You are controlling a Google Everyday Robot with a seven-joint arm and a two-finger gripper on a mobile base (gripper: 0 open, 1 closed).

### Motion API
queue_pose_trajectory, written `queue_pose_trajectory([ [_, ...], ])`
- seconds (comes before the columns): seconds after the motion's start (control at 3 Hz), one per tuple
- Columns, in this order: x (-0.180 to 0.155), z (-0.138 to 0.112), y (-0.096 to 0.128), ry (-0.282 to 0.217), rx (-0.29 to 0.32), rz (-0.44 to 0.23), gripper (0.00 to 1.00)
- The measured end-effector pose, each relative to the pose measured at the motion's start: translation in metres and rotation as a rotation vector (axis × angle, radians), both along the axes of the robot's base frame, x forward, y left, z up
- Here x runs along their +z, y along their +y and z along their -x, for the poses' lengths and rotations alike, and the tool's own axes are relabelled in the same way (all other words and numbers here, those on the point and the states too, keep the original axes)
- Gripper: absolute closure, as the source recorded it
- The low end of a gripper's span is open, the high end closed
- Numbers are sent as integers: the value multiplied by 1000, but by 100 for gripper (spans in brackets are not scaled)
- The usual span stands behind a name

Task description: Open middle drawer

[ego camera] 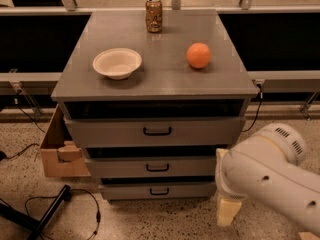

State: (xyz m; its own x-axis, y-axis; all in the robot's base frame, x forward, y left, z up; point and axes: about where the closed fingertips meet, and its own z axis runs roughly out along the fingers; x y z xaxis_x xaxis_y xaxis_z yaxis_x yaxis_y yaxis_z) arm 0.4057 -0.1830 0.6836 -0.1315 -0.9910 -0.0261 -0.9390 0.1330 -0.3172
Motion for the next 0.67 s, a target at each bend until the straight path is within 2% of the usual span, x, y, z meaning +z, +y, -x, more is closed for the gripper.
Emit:
queue_pose_trajectory([
  [0.33,-52,-4,34,5,69,-23,0],
  [0.67,-93,-13,54,7,100,-48,0],
])
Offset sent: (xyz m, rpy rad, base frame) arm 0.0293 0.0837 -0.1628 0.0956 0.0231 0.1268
